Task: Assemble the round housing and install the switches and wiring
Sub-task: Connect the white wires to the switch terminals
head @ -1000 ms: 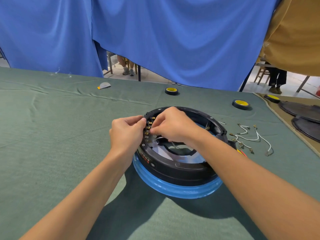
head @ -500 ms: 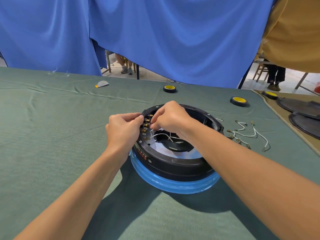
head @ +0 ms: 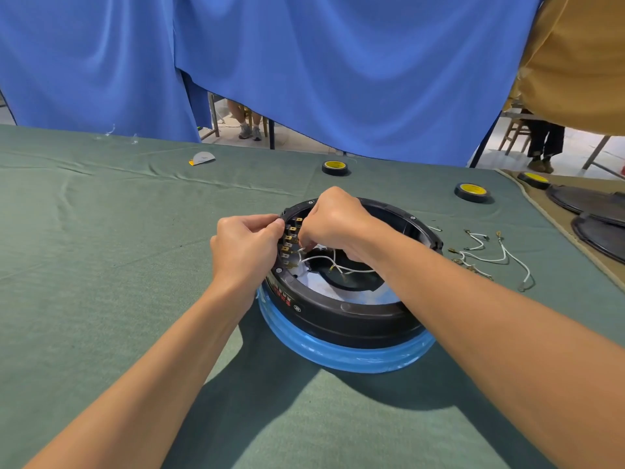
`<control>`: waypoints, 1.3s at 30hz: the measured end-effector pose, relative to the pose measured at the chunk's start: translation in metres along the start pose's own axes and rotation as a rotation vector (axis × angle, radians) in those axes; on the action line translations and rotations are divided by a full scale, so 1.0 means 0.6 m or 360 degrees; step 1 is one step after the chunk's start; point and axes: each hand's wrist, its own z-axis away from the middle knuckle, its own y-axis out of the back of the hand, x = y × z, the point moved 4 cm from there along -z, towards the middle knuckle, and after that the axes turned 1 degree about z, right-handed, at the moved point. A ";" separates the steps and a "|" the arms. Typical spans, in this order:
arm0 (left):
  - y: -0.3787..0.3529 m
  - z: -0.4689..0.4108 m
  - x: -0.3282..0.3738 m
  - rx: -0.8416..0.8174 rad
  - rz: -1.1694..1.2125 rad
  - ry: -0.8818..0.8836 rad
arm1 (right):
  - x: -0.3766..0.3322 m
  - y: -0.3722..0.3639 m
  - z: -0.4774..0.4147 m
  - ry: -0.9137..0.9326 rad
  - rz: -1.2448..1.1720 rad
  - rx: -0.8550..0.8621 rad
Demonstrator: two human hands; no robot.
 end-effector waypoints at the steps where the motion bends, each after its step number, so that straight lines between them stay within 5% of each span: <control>1: 0.000 0.000 0.001 -0.0004 0.0003 -0.0006 | 0.000 0.002 0.000 -0.0009 0.0007 -0.0009; 23: -0.002 0.002 0.005 -0.0065 -0.0018 0.0033 | -0.002 -0.002 -0.007 -0.0083 -0.0204 -0.0225; 39: -0.002 0.008 0.011 -0.0129 -0.0079 0.0015 | -0.036 0.002 -0.017 -0.0132 0.0253 -0.0642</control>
